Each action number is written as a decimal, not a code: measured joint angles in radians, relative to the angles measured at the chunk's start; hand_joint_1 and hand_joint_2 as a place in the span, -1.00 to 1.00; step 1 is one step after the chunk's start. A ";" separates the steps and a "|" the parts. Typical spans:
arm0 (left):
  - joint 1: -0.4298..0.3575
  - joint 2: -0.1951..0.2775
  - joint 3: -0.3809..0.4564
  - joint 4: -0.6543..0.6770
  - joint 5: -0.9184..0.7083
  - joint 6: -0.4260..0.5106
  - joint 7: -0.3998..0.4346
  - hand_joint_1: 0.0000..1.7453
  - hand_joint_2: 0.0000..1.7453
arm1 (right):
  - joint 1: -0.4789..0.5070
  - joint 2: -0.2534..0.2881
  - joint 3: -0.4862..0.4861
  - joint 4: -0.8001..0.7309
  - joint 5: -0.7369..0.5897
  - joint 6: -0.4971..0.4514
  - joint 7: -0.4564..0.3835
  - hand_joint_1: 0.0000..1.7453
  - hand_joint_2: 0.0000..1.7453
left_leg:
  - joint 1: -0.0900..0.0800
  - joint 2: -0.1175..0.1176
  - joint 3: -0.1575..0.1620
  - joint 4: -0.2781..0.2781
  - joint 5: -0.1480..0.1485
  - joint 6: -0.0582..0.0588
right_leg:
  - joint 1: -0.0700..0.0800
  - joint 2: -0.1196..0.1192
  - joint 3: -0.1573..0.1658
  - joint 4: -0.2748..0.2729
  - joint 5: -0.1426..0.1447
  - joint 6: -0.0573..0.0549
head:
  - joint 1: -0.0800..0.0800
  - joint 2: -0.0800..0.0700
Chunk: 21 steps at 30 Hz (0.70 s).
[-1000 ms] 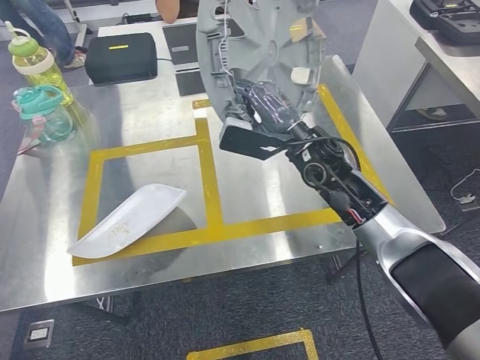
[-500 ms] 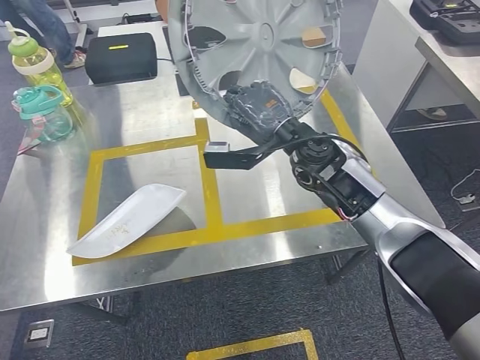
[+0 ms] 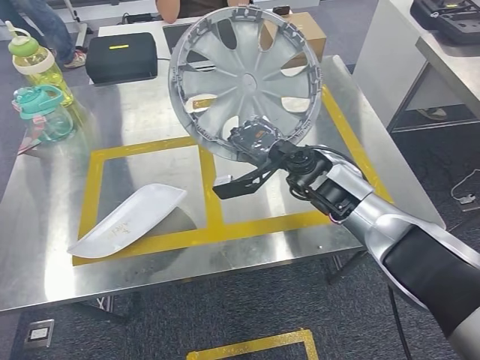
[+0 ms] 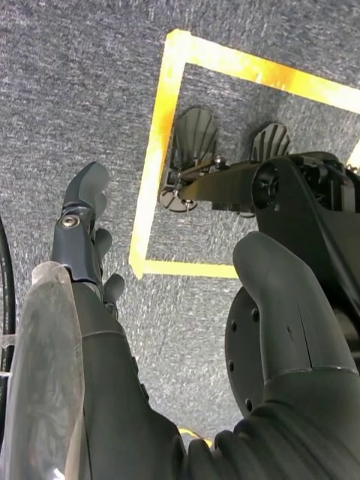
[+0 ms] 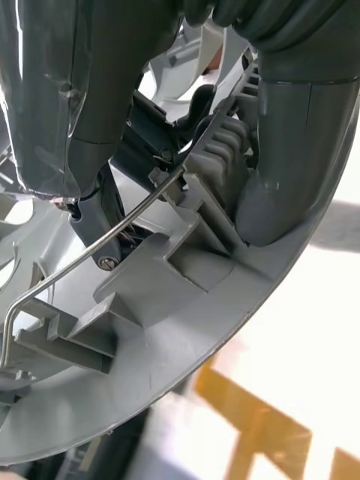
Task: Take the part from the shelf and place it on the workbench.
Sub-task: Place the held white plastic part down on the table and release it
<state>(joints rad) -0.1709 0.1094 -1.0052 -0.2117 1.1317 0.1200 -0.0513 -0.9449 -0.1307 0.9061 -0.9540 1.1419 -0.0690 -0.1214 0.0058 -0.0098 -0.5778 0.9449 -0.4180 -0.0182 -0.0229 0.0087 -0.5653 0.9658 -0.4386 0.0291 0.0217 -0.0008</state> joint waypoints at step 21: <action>-0.003 -0.001 0.000 0.000 -0.010 -0.004 0.004 -1.00 1.00 | -0.034 0.032 0.090 0.227 -0.003 0.009 -0.005 1.00 1.00 | 0.000 0.000 0.000 0.000 0.000 0.000 | 0.000 0.000 0.000 0.000 0.000 0.000 | 0.000 0.000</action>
<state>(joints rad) -0.1740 0.1084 -1.0052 -0.2117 1.1220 0.1157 -0.0474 -0.9790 -0.0984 0.9959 -0.7265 1.1392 -0.0603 -0.1262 0.0058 -0.0100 -0.5775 0.9452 -0.4180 -0.0181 -0.0229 0.0084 -0.5652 0.9655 -0.4386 0.0291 0.0217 -0.0008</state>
